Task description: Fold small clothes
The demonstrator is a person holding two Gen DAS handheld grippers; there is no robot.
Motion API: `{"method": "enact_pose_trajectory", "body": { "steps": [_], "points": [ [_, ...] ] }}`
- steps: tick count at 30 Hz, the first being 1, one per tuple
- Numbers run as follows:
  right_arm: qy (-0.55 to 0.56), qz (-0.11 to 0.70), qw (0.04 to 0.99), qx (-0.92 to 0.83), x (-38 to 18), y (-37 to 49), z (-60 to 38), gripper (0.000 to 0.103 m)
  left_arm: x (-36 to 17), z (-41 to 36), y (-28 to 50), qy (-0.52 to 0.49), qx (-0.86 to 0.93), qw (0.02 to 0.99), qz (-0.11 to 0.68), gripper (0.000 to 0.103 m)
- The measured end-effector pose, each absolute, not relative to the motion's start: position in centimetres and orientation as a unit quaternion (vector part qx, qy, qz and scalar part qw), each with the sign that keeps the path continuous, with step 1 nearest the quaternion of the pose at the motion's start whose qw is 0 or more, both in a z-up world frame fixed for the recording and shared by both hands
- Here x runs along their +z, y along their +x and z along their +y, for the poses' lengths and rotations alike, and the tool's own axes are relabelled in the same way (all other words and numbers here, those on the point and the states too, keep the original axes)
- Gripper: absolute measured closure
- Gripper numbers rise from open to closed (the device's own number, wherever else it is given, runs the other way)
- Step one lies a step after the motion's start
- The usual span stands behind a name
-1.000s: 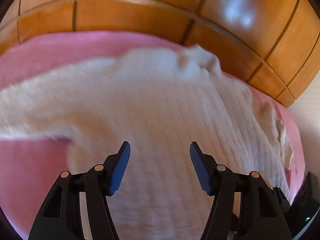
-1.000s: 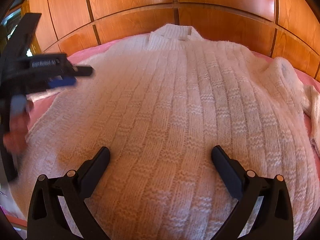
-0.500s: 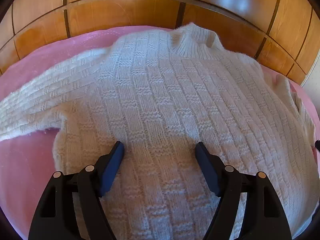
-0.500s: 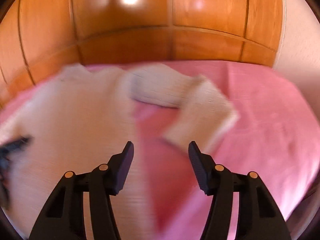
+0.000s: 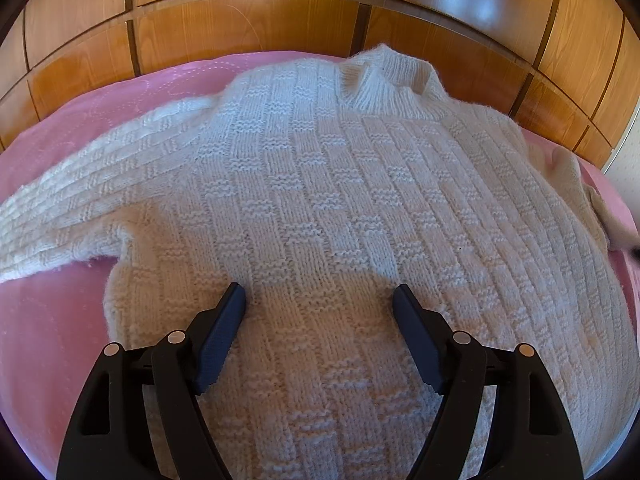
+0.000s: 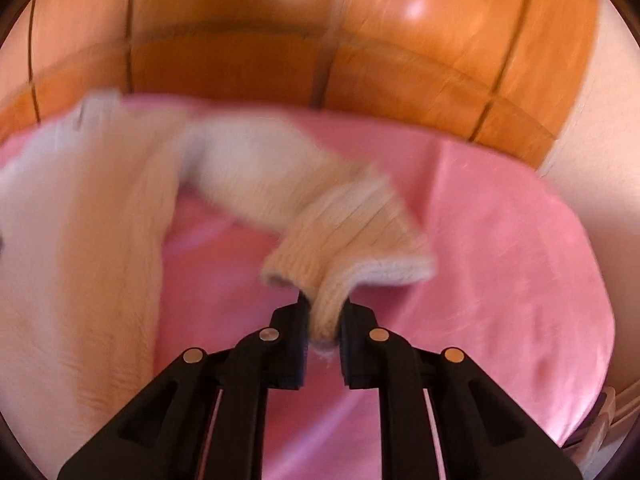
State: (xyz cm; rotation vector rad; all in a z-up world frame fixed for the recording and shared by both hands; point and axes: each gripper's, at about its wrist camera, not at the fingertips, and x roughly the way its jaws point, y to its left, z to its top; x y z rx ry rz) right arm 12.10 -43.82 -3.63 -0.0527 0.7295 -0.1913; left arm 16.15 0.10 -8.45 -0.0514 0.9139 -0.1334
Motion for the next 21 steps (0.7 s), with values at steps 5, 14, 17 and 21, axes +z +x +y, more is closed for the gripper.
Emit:
{"method": "enact_pose_trajectory", "body": {
  "steps": [5, 14, 17, 21],
  "points": [
    [0.033, 0.274, 0.953, -0.124, 4.9, 9.1, -48.4, 0.092, -8.5, 0.2, 16.1, -0.026, -0.065, 0.895, 0.441, 0.028],
    [0.071, 0.307, 0.911, -0.268, 3.8, 13.9, -59.6, 0.093, -8.5, 0.2, 16.2, -0.026, -0.065, 0.895, 0.441, 0.028],
    [0.086, 0.374, 0.87, -0.309, -2.1, 14.6, -62.4, 0.093, -8.6, 0.2, 16.2, -0.027, -0.066, 0.895, 0.441, 0.027],
    [0.128, 0.415, 0.853, -0.29, -7.1, 15.2, -63.3, 0.077, -8.6, 0.1, 16.2, -0.026, -0.067, 0.895, 0.441, 0.025]
  ]
}}
